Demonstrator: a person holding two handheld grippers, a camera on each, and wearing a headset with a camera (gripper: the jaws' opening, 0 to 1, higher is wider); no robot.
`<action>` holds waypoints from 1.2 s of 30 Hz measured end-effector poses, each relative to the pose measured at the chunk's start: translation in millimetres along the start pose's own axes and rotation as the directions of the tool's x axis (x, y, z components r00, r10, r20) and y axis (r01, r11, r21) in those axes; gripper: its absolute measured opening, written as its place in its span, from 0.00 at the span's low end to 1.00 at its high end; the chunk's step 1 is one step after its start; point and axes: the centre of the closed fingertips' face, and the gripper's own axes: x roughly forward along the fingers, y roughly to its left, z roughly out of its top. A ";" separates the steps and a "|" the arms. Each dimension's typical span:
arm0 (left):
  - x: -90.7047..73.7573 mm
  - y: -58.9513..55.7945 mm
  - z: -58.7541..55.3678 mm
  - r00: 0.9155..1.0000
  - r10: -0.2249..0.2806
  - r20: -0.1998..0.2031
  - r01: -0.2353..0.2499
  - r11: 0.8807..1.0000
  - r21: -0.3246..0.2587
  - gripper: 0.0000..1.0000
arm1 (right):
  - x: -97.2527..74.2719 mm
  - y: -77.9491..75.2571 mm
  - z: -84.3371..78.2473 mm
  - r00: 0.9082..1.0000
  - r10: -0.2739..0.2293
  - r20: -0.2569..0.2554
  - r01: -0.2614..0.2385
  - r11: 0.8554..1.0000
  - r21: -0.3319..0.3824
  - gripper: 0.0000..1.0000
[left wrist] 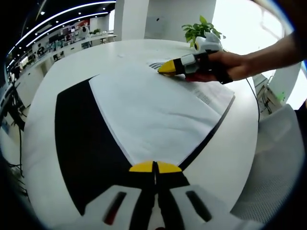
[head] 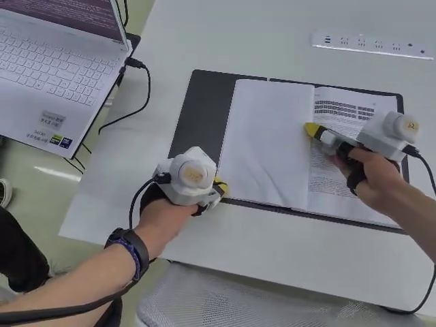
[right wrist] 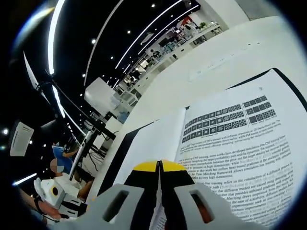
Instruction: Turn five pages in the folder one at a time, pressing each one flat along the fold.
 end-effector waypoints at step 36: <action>-0.4 3.0 -0.3 0.998 0.034 0.045 -0.028 0.993 -0.118 0.00 | 57.6 -43.4 66.1 0.965 -0.139 0.222 0.100 0.978 0.181 0.00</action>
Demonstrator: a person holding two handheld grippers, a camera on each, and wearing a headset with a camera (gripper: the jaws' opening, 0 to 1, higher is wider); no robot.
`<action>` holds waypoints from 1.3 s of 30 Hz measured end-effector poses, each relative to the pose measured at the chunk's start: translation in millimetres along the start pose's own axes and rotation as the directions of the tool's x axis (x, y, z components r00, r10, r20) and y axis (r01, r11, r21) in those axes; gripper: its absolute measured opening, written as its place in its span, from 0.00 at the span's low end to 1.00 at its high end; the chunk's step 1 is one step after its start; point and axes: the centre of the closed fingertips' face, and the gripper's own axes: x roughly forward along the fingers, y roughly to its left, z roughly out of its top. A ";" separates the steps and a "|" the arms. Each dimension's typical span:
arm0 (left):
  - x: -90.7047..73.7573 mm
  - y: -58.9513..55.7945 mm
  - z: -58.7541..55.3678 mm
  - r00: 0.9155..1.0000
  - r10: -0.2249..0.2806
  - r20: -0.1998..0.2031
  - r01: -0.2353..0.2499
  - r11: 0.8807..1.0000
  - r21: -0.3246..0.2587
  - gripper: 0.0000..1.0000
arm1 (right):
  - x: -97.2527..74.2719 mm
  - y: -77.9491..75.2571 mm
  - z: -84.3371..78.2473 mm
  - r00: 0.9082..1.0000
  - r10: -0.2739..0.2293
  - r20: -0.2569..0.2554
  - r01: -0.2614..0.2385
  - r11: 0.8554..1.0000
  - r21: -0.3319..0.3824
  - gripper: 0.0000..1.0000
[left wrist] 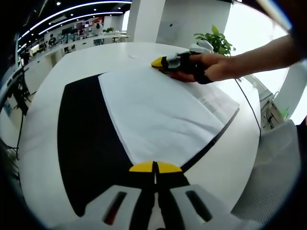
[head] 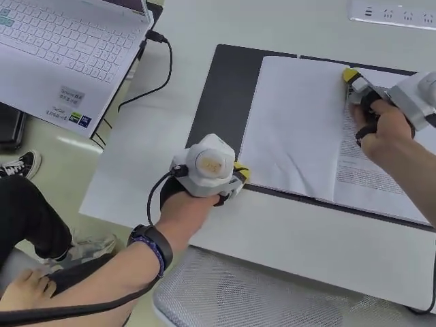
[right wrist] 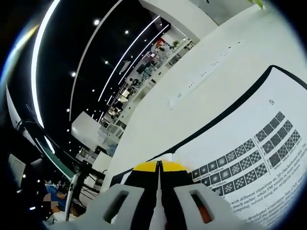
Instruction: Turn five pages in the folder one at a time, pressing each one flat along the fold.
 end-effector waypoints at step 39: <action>0.1 -0.4 -0.2 1.000 0.002 0.002 -0.003 1.000 0.009 0.00 | -74.0 26.0 -54.8 0.982 0.116 -0.152 -0.137 0.981 -0.135 0.00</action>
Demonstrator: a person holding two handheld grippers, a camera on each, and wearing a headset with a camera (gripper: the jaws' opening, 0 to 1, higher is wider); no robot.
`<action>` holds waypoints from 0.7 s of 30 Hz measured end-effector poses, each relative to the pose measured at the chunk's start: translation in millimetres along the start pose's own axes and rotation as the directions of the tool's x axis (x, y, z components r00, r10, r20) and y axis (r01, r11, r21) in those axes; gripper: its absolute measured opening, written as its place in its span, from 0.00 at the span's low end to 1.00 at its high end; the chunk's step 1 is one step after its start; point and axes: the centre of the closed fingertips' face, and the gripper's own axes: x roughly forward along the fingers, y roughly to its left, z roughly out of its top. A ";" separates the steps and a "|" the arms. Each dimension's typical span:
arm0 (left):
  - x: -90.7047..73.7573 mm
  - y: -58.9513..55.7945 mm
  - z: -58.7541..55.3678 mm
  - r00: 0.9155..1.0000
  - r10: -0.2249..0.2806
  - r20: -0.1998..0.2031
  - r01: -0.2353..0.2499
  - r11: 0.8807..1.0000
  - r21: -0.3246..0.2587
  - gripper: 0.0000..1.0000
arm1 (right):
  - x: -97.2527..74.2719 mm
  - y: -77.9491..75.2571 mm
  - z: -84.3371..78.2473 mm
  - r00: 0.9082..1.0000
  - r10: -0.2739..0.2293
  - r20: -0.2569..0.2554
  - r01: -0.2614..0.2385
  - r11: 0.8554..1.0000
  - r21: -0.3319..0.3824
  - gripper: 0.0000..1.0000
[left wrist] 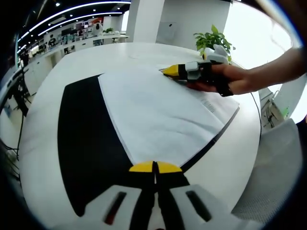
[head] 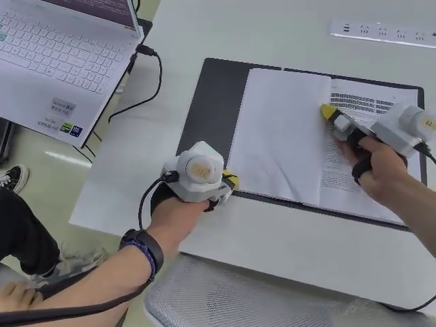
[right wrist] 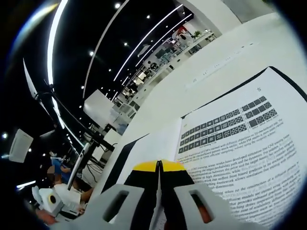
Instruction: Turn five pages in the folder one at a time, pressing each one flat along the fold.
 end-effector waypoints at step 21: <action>0.2 0.0 0.0 1.000 0.001 0.000 -0.001 1.000 0.004 0.00 | -44.3 13.6 -43.3 0.998 0.023 -0.064 -0.025 0.999 -0.024 0.00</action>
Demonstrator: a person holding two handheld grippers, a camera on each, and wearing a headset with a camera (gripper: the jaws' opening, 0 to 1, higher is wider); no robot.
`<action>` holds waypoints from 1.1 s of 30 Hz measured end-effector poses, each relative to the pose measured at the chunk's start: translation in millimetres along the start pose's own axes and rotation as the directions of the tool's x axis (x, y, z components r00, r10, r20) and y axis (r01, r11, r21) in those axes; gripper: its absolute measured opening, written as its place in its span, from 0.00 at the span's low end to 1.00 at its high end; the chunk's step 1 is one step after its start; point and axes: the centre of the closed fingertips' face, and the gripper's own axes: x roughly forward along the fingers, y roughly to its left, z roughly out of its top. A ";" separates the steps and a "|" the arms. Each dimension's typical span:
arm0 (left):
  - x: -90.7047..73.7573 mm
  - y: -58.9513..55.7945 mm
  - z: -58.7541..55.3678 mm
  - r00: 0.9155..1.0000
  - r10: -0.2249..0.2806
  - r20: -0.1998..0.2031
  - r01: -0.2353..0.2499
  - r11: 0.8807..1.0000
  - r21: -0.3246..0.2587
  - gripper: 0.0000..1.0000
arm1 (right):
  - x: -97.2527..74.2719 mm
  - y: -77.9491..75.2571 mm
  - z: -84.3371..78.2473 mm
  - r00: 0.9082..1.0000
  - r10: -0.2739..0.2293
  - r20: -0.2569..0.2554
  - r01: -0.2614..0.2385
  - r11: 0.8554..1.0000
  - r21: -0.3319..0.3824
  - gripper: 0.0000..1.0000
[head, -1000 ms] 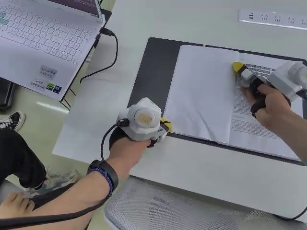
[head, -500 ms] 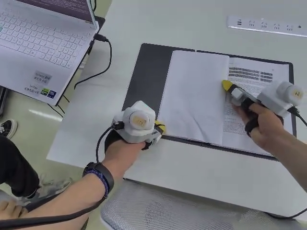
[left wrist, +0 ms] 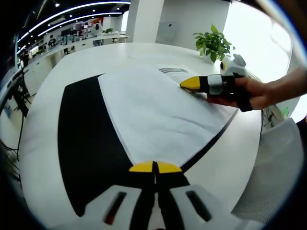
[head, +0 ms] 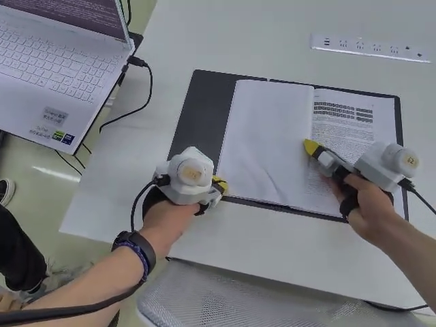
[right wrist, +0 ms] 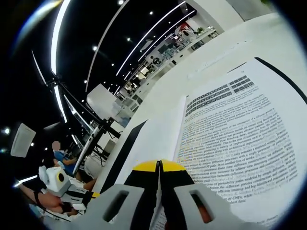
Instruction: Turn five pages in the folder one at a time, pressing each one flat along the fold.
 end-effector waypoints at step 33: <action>-1.5 0.1 -0.5 1.000 0.015 0.019 -0.015 1.000 -0.009 0.00 | -56.6 14.2 -72.4 0.993 0.040 -0.111 -0.040 0.999 -0.003 0.00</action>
